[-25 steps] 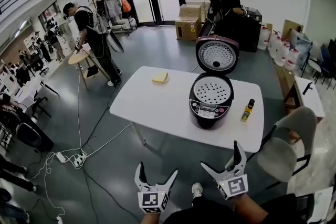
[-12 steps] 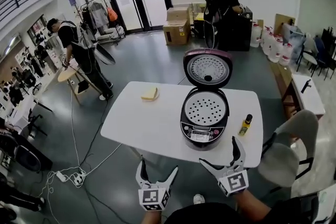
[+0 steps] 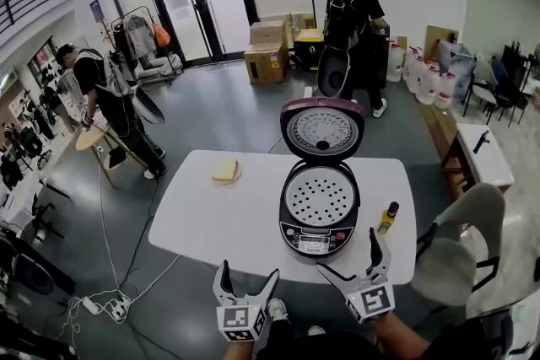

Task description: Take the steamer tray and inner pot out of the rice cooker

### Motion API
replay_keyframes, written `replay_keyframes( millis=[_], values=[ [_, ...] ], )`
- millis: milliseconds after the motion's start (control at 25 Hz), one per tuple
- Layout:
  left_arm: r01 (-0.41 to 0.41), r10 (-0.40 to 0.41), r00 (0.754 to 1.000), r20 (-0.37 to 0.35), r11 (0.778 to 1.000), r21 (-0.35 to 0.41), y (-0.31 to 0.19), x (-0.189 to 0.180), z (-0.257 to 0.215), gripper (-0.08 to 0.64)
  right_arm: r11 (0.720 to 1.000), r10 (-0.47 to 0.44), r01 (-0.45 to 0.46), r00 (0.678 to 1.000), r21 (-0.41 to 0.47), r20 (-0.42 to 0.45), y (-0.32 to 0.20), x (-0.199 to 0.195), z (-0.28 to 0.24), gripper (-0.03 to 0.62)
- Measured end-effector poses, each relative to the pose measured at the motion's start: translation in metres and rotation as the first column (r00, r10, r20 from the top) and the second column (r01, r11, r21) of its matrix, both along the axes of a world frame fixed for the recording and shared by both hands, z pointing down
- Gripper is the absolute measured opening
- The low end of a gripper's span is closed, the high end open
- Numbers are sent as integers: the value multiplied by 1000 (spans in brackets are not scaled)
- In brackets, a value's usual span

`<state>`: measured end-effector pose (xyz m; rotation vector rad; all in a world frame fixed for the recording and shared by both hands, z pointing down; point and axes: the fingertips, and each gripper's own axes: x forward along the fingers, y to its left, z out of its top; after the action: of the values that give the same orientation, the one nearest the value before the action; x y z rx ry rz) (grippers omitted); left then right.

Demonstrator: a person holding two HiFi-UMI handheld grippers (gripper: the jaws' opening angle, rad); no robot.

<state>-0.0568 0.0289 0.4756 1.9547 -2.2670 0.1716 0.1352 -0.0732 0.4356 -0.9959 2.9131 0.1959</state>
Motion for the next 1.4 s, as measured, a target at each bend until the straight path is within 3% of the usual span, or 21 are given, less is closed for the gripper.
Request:
replay_keyframes(
  millis=[160,320,600,840,1160,1280,1400],
  values=[
    [-44,44,998,-40,999,-2,-33,-17,12,540,999,36,-37,997,-2,-66,-21,-11,15,592],
    [-134,134,991,-28,991,2,-76,-33,7,535,993,117,-118,991,-12,-65,-53,-20,14,592],
    [-291,290,957,-17,957,-3,-140,-42,12,526,966,250,-254,965,-46,-81,-96,-17,20,592],
    [-371,370,928,-40,929,-8,-182,-51,16,528,938,327,-341,930,-63,-169,-124,-19,36,592],
    [-449,451,893,-1,889,-92,-236,-37,26,518,937,314,-344,905,-60,-288,-168,-17,46,592],
    [-452,459,888,8,877,-165,-256,-30,42,518,943,267,-322,888,-91,-376,-187,-16,67,592],
    [-447,471,882,23,851,-277,-276,-26,62,518,950,202,-286,869,-124,-452,-208,-22,84,591]
  ],
)
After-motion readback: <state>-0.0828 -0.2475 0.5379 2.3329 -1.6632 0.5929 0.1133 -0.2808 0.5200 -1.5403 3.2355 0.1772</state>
